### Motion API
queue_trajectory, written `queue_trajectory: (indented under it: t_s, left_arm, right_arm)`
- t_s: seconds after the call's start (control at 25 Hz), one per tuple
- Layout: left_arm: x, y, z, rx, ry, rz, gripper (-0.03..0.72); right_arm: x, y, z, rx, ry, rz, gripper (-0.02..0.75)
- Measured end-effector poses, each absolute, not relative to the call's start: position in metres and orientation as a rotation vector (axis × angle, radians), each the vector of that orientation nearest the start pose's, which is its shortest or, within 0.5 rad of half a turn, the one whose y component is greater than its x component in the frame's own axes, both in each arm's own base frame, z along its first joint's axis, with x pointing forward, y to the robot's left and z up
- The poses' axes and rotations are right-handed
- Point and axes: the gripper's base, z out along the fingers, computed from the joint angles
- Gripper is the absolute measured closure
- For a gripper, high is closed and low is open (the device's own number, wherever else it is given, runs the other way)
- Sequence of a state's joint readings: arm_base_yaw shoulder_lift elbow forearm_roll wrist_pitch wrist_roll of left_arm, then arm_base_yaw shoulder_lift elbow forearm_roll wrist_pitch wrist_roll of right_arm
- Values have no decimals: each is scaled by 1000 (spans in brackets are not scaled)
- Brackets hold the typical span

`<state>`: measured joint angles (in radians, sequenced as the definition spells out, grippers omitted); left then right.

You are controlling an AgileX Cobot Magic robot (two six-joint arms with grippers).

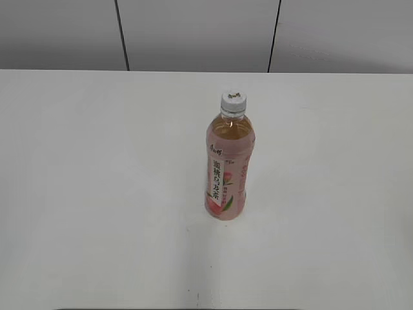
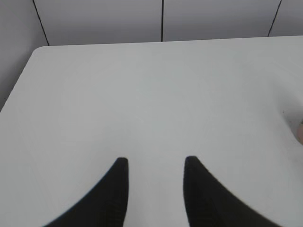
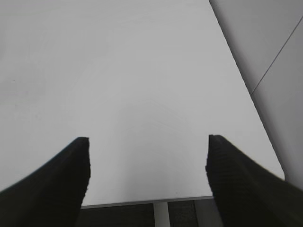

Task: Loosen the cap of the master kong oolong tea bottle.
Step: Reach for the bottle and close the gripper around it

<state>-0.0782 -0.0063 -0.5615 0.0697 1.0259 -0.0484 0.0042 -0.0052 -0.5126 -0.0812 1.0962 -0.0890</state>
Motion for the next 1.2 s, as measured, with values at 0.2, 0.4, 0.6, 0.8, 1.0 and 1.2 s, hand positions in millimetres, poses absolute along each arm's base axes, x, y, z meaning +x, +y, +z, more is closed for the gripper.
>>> queue_trajectory:
  t_s: [0.2,0.4,0.6,0.8,1.0,1.2]
  left_arm:
    - [-12,6,297,24,1940,-2,447]
    - [-12,6,297,24,1940,-2,446]
    - [-12,6,297,25,1939,-7,447]
    - [-4,4,312,28,1852,-30,447]
    - [26,-3,328,36,1796,-101,446]
    - [67,-9,336,98,1786,-101,446]
  right_arm:
    - [-9,-7,278,-90,2061,-150,160]
    - [-9,-7,278,-90,2061,-150,160]
    - [-9,-7,278,-90,2061,-150,160]
    - [-9,-7,278,-90,2061,-150,160]
    - [-9,-7,278,-90,2061,-150,160]
    - [-9,-7,278,-90,2061,-150,160]
